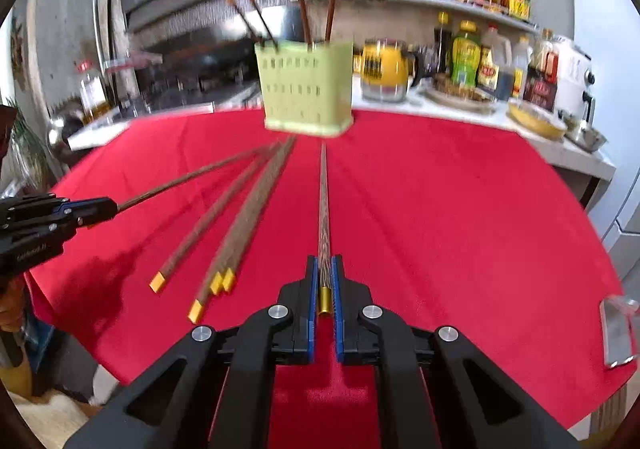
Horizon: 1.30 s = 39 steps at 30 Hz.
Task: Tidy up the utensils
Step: 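Lift both chopsticks and carry them over the green holder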
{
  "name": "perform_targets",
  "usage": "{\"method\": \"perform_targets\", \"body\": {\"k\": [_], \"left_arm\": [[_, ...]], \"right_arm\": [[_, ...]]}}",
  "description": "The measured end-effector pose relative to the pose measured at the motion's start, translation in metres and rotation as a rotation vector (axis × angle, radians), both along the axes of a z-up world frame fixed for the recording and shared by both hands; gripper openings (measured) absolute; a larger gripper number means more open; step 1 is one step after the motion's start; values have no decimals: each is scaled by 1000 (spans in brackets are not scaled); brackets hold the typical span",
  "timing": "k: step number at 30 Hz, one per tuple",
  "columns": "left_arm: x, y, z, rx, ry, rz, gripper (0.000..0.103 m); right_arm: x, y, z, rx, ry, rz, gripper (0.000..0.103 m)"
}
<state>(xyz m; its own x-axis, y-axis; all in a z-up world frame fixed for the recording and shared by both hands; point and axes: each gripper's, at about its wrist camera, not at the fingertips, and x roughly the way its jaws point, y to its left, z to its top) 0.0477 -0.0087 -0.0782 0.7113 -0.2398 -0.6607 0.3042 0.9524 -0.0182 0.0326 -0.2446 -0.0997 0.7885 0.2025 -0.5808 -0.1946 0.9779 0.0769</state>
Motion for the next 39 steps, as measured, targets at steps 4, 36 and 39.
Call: {"method": "perform_targets", "body": {"k": [4,36,39], "left_arm": [[0,14,45,-53,-130,23,7],[-4,25,107,-91,-340,25,7],[-5,23,107,-84,-342,28,7]], "right_arm": [[-6,-5,41,30,-85,9,7],[22,-1,-29,-68,267,56,14],[23,3,-38,-78,286,58,14]]}}
